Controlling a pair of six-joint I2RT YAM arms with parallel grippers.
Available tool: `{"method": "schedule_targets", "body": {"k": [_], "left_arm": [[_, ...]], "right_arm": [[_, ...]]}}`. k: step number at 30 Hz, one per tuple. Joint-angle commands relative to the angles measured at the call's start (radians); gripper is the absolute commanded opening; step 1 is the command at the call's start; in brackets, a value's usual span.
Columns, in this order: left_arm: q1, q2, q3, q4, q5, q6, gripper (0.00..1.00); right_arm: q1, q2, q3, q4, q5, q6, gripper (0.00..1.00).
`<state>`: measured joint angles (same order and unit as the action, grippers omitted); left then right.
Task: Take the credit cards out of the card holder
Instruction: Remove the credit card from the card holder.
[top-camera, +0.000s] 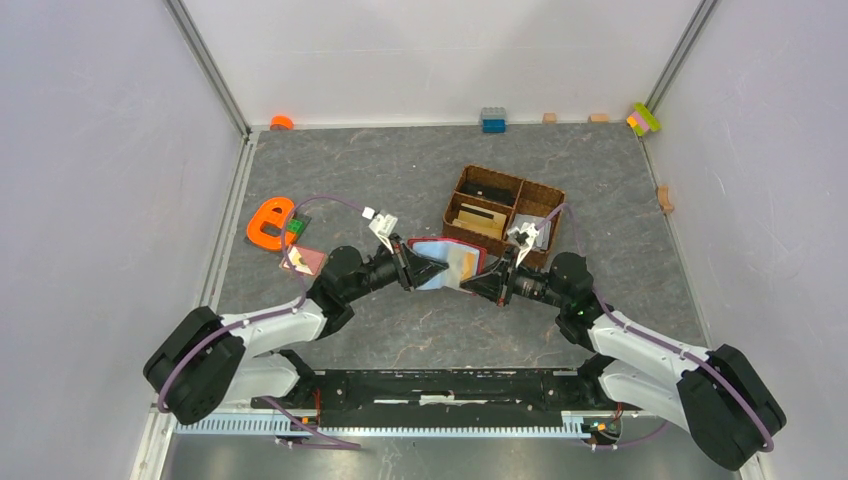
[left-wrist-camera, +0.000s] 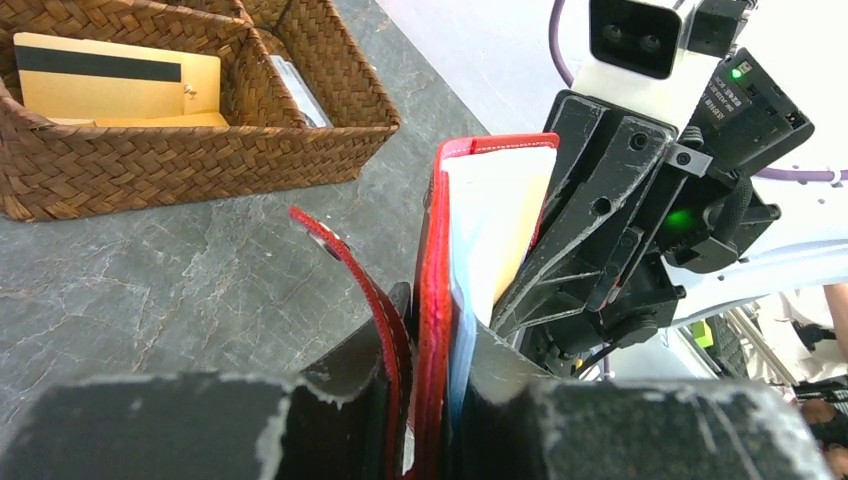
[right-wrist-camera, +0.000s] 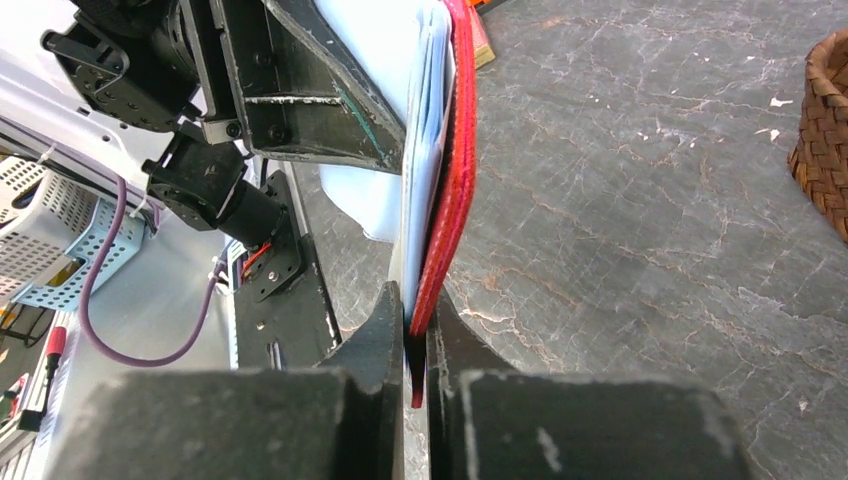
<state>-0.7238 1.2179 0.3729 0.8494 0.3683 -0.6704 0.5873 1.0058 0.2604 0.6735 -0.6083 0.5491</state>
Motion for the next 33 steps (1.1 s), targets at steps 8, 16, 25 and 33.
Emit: {"method": "schedule_targets", "body": {"k": [8, 16, 25, 33], "left_arm": [[0.011, -0.138, 0.055, -0.369, -0.287, 0.058, 0.89], [-0.103, -0.174, 0.074, -0.444, -0.512, 0.159, 1.0], [-0.227, -0.103, 0.19, -0.58, -0.61, 0.283, 0.57], [-0.232, 0.005, 0.218, -0.451, -0.294, 0.292, 0.44]], "right_arm": [[0.003, -0.03, 0.069, -0.17, 0.193, -0.088, 0.0], [0.003, -0.027, 0.095, -0.28, 0.326, -0.111, 0.0], [0.004, -0.009, 0.093, -0.247, 0.267, -0.093, 0.0], [0.003, 0.046, 0.095, -0.181, 0.154, -0.067, 0.0]]}}
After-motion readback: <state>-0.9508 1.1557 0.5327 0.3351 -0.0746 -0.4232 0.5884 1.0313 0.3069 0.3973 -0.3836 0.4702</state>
